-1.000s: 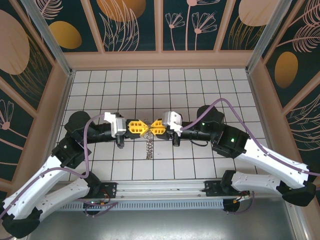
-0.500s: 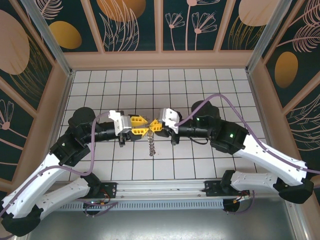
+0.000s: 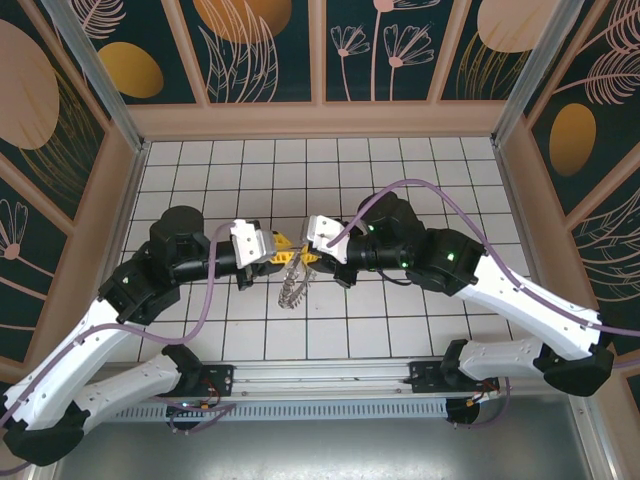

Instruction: Put the keys on the keyring

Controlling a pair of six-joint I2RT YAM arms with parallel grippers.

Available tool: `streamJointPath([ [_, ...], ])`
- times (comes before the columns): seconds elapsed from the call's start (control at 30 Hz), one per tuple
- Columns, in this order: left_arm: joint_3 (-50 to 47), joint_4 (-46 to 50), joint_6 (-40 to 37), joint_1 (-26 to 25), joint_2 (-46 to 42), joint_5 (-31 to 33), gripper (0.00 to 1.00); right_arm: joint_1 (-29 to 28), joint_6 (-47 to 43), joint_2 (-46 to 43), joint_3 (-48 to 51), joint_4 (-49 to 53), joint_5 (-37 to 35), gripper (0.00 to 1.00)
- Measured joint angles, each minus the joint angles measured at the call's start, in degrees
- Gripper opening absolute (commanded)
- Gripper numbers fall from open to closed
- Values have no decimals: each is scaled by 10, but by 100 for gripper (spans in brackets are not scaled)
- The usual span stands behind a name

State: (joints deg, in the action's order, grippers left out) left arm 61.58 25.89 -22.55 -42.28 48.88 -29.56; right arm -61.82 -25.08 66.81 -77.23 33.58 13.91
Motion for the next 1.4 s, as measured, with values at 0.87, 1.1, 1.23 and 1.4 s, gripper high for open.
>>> streamJointPath([
  [0.87, 2, 8, -5, 0, 26, -36, 16, 7, -6, 31, -34, 40, 6, 0],
  [1.1, 2, 9, -9, 0, 26, -36, 0, 10, -12, 34, -34, 40, 11, 0],
  [1.23, 2, 9, -8, 1, 26, -36, 0, 11, -13, 34, -34, 40, 12, 0],
  [1.4, -11, -17, 12, 1, 4, -41, 0, 11, -12, 22, -25, 18, 26, 0],
])
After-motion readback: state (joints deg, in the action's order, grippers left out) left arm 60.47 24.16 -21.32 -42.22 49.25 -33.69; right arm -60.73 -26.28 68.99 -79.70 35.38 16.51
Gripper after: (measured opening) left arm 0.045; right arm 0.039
